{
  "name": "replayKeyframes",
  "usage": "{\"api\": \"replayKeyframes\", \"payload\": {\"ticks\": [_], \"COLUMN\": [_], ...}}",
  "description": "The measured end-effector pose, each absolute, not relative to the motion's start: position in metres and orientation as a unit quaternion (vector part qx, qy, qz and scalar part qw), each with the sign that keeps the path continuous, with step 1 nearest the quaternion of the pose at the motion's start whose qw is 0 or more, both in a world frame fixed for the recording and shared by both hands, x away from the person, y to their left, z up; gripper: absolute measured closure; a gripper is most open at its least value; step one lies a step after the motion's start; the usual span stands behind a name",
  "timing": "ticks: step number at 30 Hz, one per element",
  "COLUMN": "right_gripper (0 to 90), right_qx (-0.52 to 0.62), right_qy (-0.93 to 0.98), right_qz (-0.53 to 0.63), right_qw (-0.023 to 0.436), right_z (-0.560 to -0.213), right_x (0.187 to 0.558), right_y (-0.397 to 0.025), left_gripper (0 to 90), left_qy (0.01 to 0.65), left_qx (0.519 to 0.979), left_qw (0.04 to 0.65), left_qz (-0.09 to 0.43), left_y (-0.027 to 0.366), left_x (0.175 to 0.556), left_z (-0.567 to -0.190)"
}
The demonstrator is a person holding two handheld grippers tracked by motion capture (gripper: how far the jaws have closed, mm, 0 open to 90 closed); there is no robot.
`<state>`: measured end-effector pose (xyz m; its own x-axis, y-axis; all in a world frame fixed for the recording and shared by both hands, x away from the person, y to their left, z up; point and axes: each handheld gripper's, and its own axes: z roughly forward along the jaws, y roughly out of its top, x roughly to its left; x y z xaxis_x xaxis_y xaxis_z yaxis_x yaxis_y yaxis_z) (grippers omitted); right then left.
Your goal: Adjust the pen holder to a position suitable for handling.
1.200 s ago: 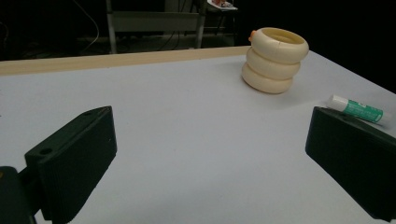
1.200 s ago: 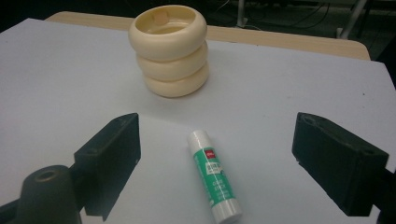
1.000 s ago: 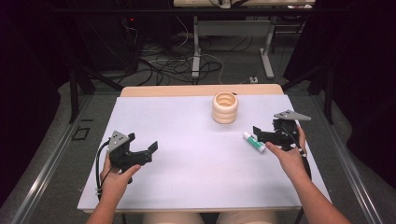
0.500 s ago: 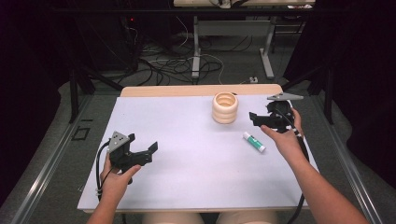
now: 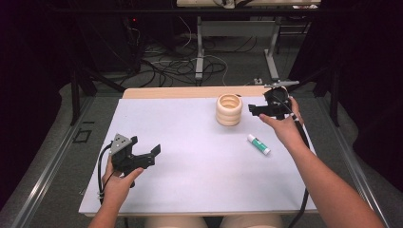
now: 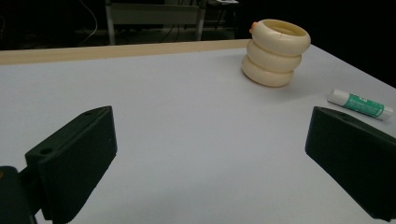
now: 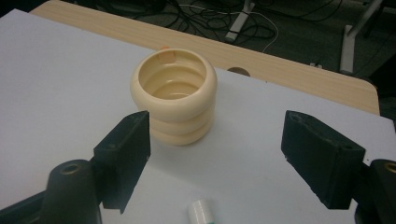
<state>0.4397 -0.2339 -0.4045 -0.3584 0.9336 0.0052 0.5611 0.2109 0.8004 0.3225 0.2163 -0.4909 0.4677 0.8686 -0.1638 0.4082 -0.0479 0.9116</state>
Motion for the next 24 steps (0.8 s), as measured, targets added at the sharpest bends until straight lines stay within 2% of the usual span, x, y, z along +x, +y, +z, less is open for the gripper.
{"api": "replayKeyframes", "payload": {"ticks": [11, 24], "right_gripper": [23.3, 24.3], "right_qx": [0.517, 0.520], "right_qy": [0.738, 0.734], "right_qz": [0.355, 0.351], "right_qw": [0.249, 0.259], "right_z": [-0.400, -0.411], "right_x": [0.466, 0.492], "right_y": [-0.227, -0.217], "left_gripper": [2.1, 2.1], "left_qy": [0.467, 0.469], "left_qx": [0.688, 0.690], "left_qw": [0.509, 0.506], "left_qz": [0.221, 0.219], "left_y": [0.217, 0.219], "left_x": [0.323, 0.325], "left_z": [-0.492, -0.493]}}
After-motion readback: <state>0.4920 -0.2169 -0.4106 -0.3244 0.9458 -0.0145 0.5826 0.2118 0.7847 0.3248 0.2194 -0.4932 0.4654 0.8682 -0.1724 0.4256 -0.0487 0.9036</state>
